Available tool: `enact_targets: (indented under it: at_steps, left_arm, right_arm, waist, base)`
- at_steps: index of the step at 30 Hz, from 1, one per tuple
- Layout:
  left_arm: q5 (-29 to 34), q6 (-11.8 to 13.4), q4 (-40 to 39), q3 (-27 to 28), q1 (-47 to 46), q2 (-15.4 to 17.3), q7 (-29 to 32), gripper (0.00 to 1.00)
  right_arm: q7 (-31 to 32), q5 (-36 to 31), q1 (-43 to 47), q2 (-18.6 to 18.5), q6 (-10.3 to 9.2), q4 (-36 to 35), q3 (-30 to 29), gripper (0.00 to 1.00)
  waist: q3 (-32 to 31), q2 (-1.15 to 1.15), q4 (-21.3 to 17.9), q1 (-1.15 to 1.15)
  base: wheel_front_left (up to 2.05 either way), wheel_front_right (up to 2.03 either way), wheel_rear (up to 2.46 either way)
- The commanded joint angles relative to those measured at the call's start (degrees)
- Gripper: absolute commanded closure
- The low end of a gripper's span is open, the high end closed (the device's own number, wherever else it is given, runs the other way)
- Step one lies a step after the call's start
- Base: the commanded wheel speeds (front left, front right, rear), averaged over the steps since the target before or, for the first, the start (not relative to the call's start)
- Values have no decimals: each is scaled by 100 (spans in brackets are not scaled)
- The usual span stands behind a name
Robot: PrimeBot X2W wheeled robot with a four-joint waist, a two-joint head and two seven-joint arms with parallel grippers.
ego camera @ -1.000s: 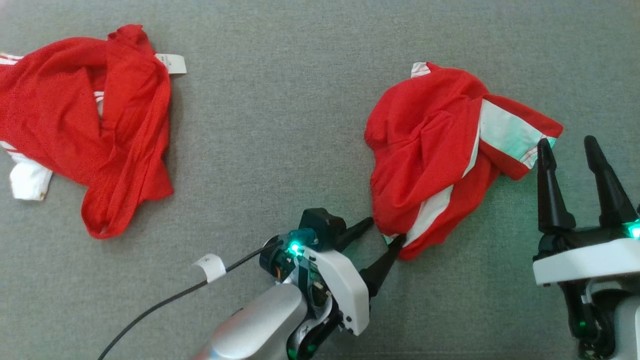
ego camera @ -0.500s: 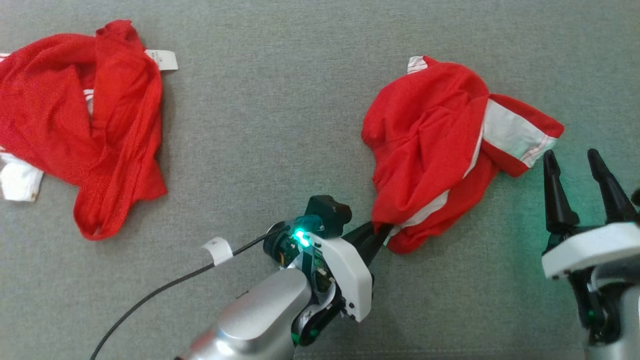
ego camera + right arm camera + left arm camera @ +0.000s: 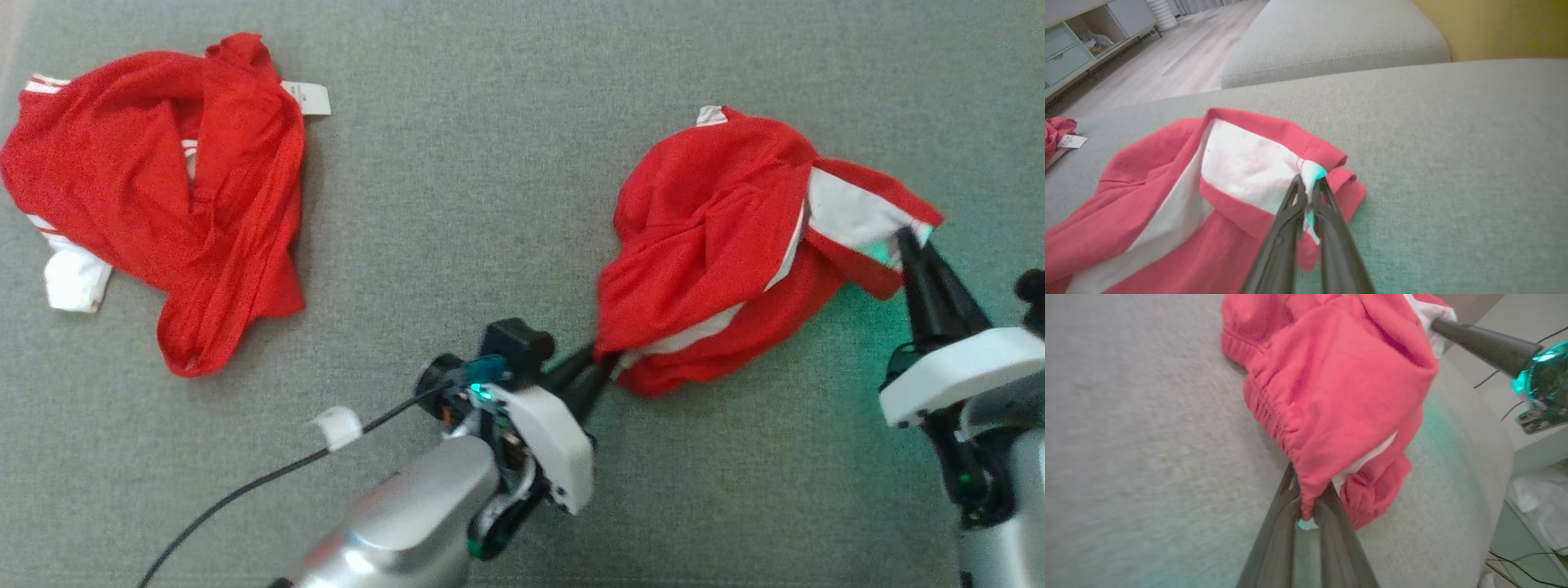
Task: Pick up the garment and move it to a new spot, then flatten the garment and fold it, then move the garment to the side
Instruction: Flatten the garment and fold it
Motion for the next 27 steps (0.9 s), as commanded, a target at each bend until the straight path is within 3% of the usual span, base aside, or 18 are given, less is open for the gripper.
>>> enact_targets:
  at_steps: [1, 8, 17, 22, 27]
  left_arm:
    - [90, 107, -225, 244, -77, 187, -186, 100]
    - [575, 815, -1711, 670, -302, 1213, -407, 100]
    - [1005, 1503, -4311, 1605, -1204, 2763, 473, 100]
    - [847, 1555, -4836, 2001, -1610, 3141, 934, 100]
    - [235, 1320, -4760, 2118, -1852, 3072, 1364, 100]
  right_arm:
    - [-89, -11, -105, -154, -3, -336, 44, 100]
    - [-123, -240, -293, -401, -3, -1200, -90, 100]
    - [302, -565, -949, -944, -3, -2734, -444, 100]
    - [574, -501, -1230, -1146, -3, -3062, -590, 100]
    - [734, -284, -1592, -1237, -3, -2852, -510, 100]
  waist:
    - [-107, 0, 23, -1]
    - [-577, 0, 106, -1]
    - [-1109, 0, 285, -1]
    - [-1159, 0, 316, -1]
    - [-1053, 0, 308, -1]
  base:
    - [0, 0, 0]
    - [0, 0, 0]
    - [0, 0, 0]
    - [0, 0, 0]
    - [0, 0, 0]
